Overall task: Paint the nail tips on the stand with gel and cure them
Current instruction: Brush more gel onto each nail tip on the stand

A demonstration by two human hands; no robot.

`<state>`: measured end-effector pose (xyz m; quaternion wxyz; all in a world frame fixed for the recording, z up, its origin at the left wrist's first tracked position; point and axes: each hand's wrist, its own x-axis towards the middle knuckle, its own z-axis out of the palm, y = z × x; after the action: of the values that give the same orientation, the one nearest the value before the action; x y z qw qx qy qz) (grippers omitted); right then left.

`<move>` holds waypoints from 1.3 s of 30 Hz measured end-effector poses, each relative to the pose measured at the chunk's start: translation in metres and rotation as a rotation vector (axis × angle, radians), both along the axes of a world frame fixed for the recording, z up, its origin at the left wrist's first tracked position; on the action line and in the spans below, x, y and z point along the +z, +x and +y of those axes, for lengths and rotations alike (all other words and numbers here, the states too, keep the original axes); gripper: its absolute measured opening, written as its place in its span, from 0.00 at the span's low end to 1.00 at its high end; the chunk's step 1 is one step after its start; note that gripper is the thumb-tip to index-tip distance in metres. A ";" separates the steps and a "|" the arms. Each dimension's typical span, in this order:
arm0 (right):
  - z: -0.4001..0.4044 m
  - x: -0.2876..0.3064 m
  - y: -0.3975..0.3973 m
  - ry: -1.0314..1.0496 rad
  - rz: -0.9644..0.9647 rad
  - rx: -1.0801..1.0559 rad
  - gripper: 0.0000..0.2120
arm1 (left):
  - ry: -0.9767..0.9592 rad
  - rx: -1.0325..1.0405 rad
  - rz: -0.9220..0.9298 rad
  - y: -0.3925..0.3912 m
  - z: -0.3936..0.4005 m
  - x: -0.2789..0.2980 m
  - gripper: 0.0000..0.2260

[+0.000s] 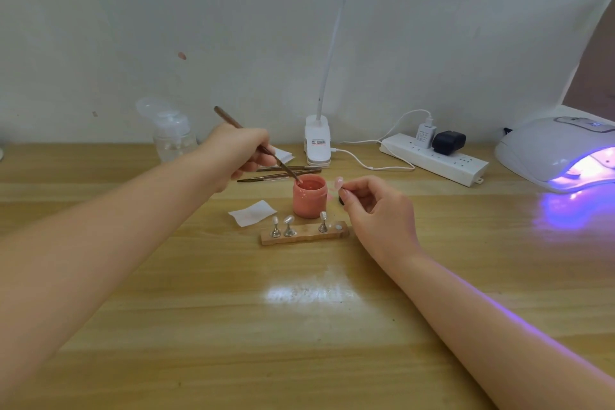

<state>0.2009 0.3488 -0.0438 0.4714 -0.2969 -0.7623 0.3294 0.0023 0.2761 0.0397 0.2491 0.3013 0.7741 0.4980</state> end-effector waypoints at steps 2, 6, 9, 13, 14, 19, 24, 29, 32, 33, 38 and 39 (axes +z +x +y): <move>-0.001 0.000 0.000 0.005 -0.001 0.001 0.05 | -0.005 0.020 -0.062 -0.006 -0.005 -0.006 0.08; -0.001 -0.001 0.001 0.005 0.007 0.005 0.05 | 0.055 0.061 -0.085 -0.015 -0.012 -0.011 0.09; 0.000 -0.001 0.000 0.010 0.005 0.002 0.05 | 0.116 0.047 -0.102 -0.014 -0.011 -0.011 0.09; 0.000 -0.001 0.000 0.013 -0.002 -0.004 0.05 | 0.051 -0.018 -0.121 -0.007 -0.008 -0.016 0.07; 0.001 -0.002 0.000 0.010 -0.005 -0.001 0.04 | 0.039 -0.012 -0.118 -0.007 -0.009 -0.018 0.07; 0.003 -0.004 0.000 -0.011 -0.015 0.034 0.03 | 0.172 0.096 -0.116 -0.006 -0.024 -0.025 0.09; 0.002 -0.004 0.000 -0.033 -0.002 0.068 0.05 | 0.495 -0.100 0.071 0.025 -0.044 -0.032 0.07; 0.000 -0.003 0.000 -0.036 0.014 0.089 0.04 | 0.604 -0.294 0.215 0.055 -0.063 -0.051 0.07; 0.000 -0.003 -0.001 -0.034 0.014 0.091 0.03 | 0.614 -0.388 0.401 0.063 -0.069 -0.062 0.10; 0.000 -0.004 -0.001 -0.032 0.013 0.093 0.03 | 0.630 -0.397 0.463 0.065 -0.070 -0.065 0.11; 0.000 -0.003 0.001 -0.029 0.014 0.090 0.04 | 0.629 -0.401 0.590 0.071 -0.072 -0.074 0.13; 0.000 -0.003 0.001 -0.031 0.015 0.091 0.04 | 0.627 -0.400 0.596 0.071 -0.072 -0.075 0.12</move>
<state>0.2021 0.3489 -0.0470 0.4569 -0.2668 -0.7662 0.3647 0.0738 0.2036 -0.0354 0.0042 0.6349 0.5509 0.5417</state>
